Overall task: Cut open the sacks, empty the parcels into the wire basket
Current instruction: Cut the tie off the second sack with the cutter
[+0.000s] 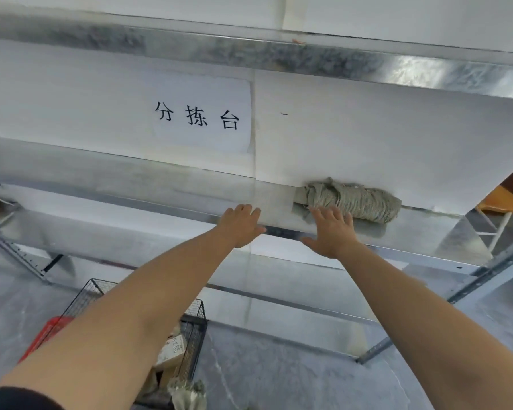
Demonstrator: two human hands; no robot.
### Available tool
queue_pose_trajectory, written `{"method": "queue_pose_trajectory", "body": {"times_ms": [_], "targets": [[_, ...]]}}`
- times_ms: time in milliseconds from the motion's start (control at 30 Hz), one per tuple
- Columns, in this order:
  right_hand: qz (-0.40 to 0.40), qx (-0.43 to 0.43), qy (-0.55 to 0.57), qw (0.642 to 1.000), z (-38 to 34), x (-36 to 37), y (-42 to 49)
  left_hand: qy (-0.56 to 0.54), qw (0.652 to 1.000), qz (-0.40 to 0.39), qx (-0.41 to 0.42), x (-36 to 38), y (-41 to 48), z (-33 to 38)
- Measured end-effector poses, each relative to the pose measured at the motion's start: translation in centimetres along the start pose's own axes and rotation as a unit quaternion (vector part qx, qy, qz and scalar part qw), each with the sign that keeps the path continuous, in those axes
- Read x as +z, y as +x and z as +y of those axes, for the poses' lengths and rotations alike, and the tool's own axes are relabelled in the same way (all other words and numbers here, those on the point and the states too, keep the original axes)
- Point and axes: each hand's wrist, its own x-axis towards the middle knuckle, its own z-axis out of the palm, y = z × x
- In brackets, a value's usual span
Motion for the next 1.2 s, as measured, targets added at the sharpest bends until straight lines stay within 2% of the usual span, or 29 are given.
{"method": "queue_pose_trajectory", "body": {"times_ms": [400,633,867,1200], "targets": [[-0.021,-0.169,-0.023,0.985,-16.3,0.6,-5.8,0.018,0.99,-0.073,-0.122,3.3,-19.5,-8.6],[-0.048,-0.221,-0.019,0.974,-24.0,1.2,-8.1,-0.017,0.981,-0.09,-0.174,5.0,-26.4,-12.9],[-0.066,-0.195,-0.008,0.979,-29.4,2.5,-10.1,-0.034,0.982,-0.091,-0.162,6.6,-31.0,-17.3],[-0.107,-0.088,0.017,0.99,-40.1,7.4,-18.7,-0.015,0.989,-0.134,-0.055,11.5,-39.4,-25.6]]}}
